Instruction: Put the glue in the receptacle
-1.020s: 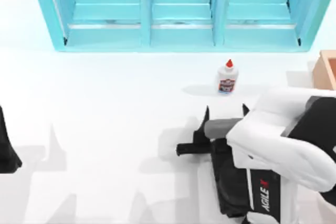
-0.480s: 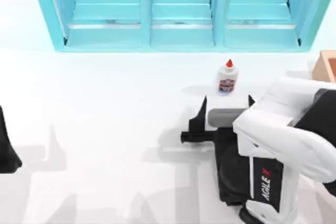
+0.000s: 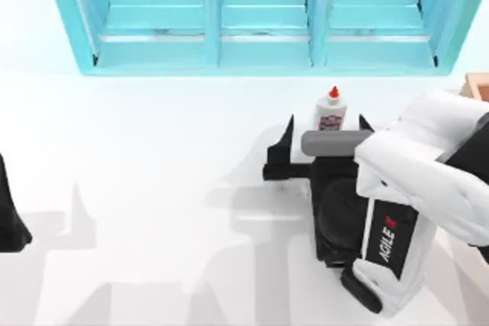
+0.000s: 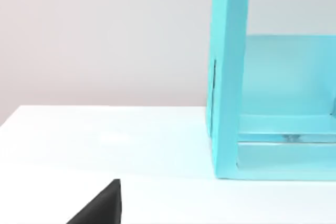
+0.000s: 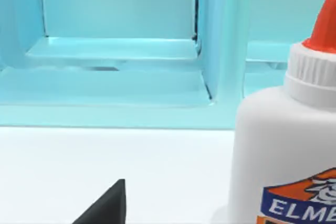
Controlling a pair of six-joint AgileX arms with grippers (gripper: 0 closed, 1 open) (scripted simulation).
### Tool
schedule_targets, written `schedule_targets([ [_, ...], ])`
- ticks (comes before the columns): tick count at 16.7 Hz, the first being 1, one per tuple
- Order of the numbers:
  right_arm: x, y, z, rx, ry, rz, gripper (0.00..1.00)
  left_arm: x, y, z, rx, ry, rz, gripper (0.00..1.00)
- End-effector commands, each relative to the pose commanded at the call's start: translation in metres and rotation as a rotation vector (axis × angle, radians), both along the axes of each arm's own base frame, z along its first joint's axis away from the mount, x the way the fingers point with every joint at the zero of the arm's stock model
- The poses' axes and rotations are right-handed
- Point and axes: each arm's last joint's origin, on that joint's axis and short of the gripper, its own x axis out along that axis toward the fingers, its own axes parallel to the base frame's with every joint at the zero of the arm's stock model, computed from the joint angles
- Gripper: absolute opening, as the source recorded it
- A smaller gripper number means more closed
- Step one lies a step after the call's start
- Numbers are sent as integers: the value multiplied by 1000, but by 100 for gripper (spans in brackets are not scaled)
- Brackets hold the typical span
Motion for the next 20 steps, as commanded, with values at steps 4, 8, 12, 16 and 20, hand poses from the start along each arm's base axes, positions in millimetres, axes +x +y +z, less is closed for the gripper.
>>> schedule_targets([
  [4,19,-2,-1,1,1,0,100,0,0,0,0,0,0,100],
  [8,33,-4,-1,1,1,0,100,0,0,0,0,0,0,100],
  [12,36,-4,-1,1,1,0,100,0,0,0,0,0,0,100],
  [16,36,-4,-1,1,1,0,92,0,0,0,0,0,0,100],
  [20,36,-4,-1,1,1,0,62,0,0,0,0,0,0,100],
])
